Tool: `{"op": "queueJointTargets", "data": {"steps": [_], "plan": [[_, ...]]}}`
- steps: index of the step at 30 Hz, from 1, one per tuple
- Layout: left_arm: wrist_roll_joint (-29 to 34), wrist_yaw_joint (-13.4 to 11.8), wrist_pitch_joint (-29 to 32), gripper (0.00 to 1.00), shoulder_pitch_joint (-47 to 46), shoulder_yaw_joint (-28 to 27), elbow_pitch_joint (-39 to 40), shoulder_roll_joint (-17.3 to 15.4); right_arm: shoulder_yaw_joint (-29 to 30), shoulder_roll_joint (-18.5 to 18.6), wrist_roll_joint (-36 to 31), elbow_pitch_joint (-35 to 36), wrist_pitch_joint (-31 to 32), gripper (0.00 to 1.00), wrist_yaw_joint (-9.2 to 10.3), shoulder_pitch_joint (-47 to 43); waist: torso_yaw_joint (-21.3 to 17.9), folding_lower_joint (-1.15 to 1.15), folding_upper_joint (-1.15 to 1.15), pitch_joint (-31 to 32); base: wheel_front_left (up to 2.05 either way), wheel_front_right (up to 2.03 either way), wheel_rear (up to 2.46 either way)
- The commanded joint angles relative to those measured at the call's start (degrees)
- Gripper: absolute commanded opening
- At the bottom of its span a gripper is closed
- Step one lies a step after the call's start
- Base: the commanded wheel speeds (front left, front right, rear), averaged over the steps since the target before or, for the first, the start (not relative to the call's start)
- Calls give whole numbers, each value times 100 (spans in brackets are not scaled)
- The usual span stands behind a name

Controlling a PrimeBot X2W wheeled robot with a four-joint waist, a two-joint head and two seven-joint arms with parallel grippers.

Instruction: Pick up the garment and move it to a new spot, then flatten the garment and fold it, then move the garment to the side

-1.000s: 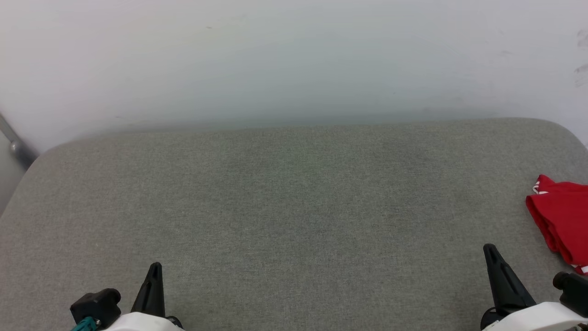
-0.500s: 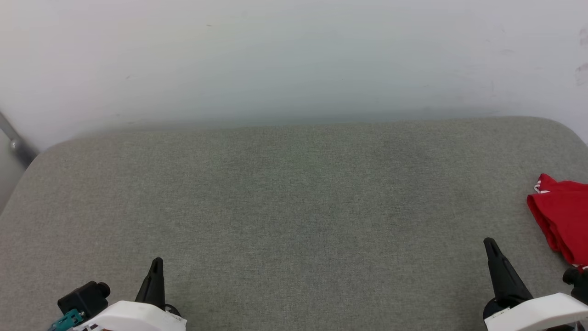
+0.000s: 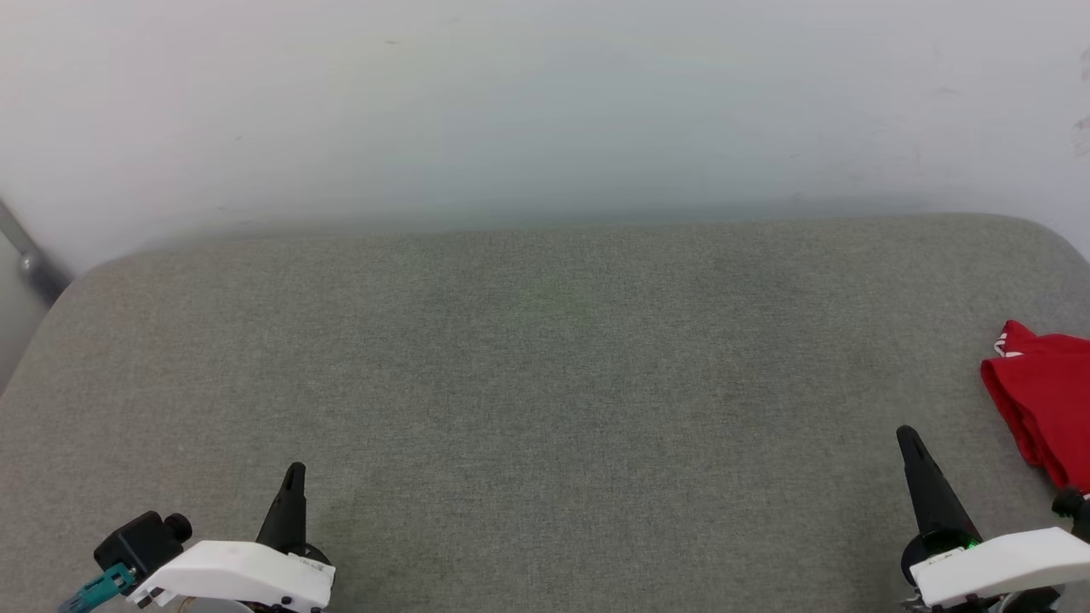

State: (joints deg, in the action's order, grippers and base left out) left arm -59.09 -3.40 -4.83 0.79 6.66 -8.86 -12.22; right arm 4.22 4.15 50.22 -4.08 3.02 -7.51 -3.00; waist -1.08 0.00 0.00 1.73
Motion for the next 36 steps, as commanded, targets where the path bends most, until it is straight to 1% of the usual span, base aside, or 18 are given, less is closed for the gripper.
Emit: {"op": "queueJointTargets", "data": {"steps": [1,20,36], "plan": [[-110,55,21,0,-151,-80,32,-11,18,-1,144,26,4,0,1,175,1,0,0,-2,0,0,0],[-1125,377,334,0,-328,-428,-128,257,69,-29,1405,-285,99,0,1,412,27,0,0,-47,0,0,0],[-1845,610,565,0,-457,-682,-253,451,111,-52,2299,-510,171,0,1,597,48,0,0,-84,0,0,0]]}}
